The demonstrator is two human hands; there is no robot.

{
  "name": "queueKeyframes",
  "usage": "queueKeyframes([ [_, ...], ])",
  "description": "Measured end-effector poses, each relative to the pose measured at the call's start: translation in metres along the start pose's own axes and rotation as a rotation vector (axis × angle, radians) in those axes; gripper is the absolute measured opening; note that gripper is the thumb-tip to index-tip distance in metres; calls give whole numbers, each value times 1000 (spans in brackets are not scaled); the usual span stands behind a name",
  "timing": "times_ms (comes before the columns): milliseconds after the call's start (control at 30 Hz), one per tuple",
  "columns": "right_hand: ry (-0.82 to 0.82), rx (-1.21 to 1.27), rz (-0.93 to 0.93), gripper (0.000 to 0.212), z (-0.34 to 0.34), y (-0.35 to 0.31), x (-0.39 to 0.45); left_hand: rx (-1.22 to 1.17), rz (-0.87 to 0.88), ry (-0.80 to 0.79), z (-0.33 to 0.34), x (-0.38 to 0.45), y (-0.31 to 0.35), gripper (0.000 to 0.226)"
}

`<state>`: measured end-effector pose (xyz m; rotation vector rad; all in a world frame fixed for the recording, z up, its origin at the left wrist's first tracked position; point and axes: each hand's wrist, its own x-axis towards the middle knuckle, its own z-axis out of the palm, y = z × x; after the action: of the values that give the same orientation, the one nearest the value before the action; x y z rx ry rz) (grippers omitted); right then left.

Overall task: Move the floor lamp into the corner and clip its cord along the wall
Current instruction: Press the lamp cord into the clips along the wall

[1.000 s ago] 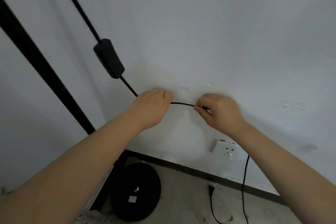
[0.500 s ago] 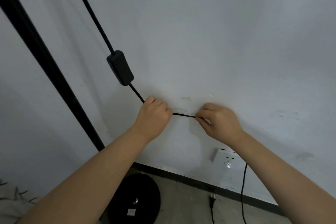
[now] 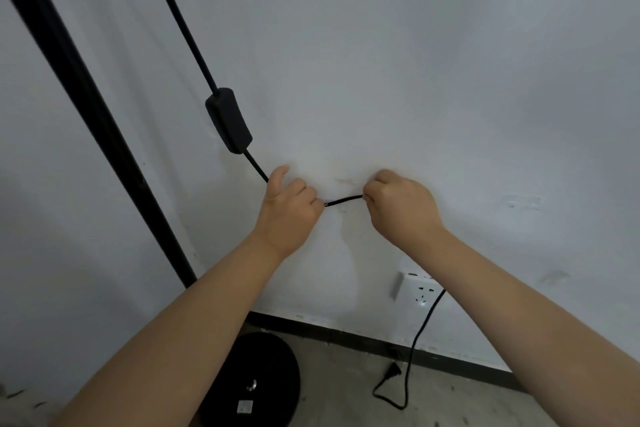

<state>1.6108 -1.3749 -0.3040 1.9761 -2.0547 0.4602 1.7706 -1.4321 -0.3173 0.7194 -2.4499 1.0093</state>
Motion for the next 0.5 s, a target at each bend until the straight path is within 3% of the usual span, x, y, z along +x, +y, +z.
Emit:
queueKeyframes([
  [500, 142, 306, 221, 15, 35, 28, -46, -48, 30, 165, 13, -1, 6, 32],
])
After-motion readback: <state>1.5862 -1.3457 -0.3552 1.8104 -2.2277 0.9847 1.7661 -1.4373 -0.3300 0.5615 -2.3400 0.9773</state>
